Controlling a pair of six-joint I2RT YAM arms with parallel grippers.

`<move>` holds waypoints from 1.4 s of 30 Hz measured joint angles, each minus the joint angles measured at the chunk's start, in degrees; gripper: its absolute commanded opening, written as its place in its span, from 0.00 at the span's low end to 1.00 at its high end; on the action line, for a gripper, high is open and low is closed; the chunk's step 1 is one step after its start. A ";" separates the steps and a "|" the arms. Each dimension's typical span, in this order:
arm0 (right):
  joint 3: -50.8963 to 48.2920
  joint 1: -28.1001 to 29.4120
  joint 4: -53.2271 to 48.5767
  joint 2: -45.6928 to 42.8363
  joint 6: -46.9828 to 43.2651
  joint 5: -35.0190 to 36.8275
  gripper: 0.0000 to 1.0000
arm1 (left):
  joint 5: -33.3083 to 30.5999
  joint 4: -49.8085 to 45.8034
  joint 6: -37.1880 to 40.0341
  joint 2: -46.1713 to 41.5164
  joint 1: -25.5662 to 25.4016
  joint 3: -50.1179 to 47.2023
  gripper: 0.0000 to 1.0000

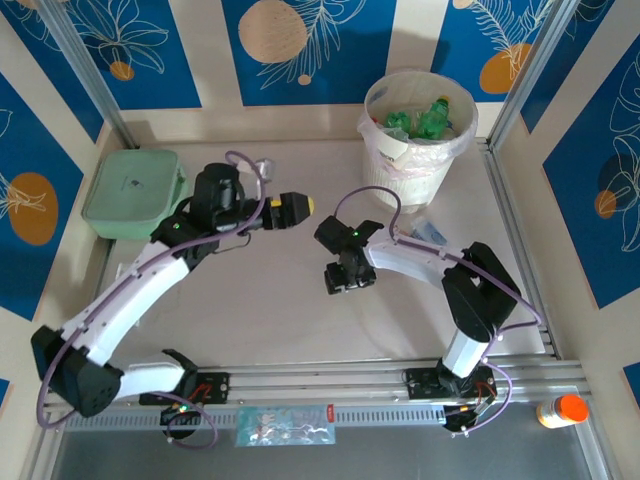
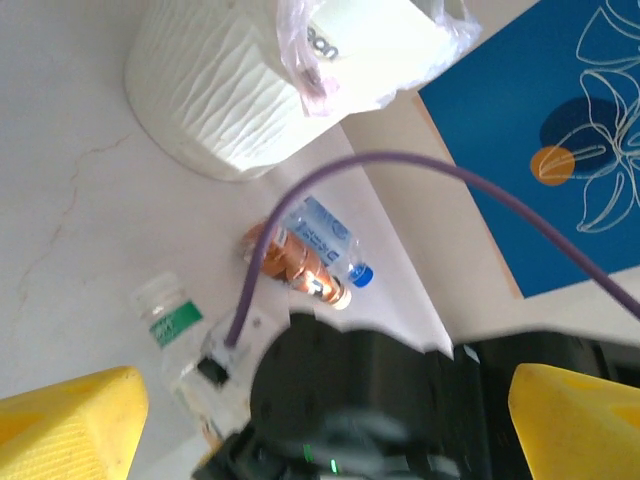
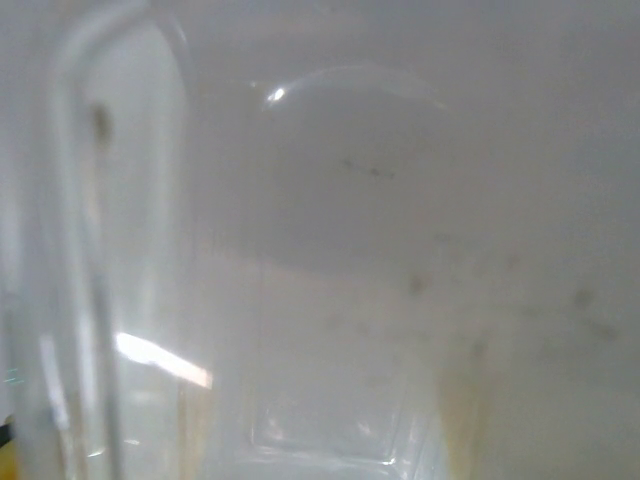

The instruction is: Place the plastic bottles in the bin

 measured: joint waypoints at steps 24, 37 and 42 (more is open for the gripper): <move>9.97 0.79 -10.21 -25.24 1.79 4.72 0.50 | 0.15 -3.67 -0.74 -6.05 0.00 5.68 0.93; 22.58 -27.19 -9.03 -29.81 -7.43 -5.31 0.48 | 0.13 -6.56 2.47 -4.72 0.63 5.97 0.93; 31.71 -35.19 -7.34 -21.20 -7.91 -10.93 0.48 | 0.52 -6.62 3.54 -1.49 0.66 7.48 0.93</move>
